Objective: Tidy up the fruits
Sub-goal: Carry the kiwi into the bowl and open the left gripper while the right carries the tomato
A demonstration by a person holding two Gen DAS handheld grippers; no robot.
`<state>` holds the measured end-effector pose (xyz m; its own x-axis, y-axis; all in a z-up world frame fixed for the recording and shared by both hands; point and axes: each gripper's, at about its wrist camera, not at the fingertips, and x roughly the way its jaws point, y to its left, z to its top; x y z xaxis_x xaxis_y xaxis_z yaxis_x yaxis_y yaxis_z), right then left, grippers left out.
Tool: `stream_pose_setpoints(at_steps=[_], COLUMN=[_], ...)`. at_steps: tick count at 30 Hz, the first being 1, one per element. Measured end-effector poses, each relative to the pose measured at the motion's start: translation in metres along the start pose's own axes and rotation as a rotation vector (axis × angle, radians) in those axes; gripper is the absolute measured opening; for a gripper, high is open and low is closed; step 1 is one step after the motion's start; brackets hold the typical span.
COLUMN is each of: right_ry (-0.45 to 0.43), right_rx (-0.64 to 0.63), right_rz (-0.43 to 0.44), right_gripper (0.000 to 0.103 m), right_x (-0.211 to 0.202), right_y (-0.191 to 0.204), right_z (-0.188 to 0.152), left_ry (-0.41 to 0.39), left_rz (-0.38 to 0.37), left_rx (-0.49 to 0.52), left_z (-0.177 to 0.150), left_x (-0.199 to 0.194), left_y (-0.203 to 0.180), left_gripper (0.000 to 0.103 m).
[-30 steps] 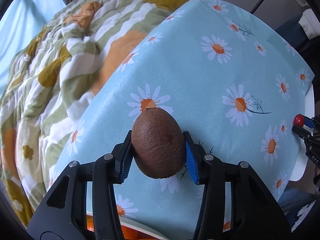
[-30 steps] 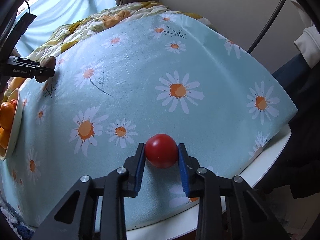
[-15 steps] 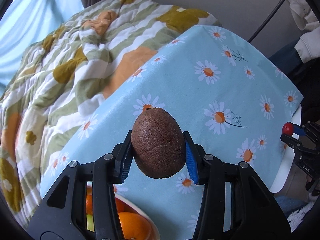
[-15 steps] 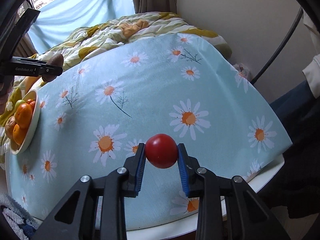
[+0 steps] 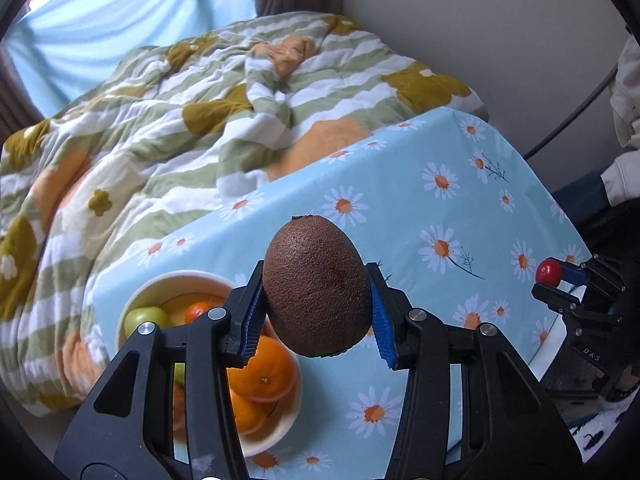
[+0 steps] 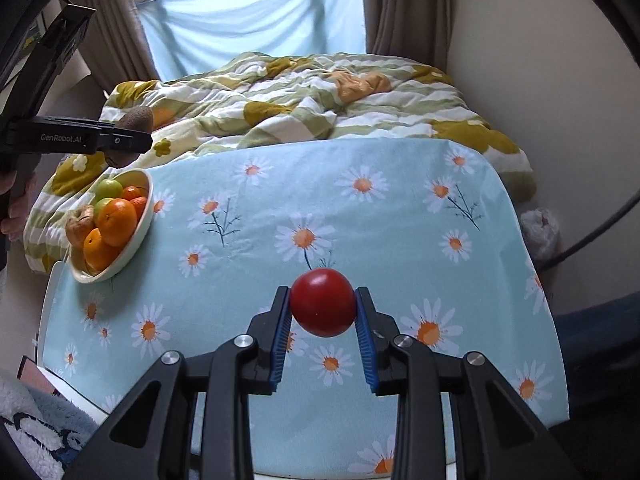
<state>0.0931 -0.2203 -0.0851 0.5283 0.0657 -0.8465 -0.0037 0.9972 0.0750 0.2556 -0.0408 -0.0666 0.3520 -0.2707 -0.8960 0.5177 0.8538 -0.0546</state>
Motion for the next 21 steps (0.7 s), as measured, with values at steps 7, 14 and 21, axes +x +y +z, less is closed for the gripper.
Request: stream_pose_setpoints(at_steps=[7, 14, 21], right_ry=[-0.019, -0.015, 0.005], right_rx=[-0.144, -0.265, -0.328], right_rz=[0.102, 0.210, 0.297], right_gripper=[0.029, 0.029, 0.029], right_x=[0.013, 0.030, 0.054], right_y=[0.024, 0.062, 0.104], right_z=[0.025, 0.044, 0.060], left_ry=[-0.026, -0.020, -0.022], left_rz=[0.081, 0.130, 0.150], left_rx=[-0.153, -0.299, -0.370], left_z=[-0.035, -0.078, -0.104], left_x=[-0.026, -0.039, -0.031], left_y=[0.032, 0.063, 0.091], left_gripper=[0.052, 0.052, 0.052])
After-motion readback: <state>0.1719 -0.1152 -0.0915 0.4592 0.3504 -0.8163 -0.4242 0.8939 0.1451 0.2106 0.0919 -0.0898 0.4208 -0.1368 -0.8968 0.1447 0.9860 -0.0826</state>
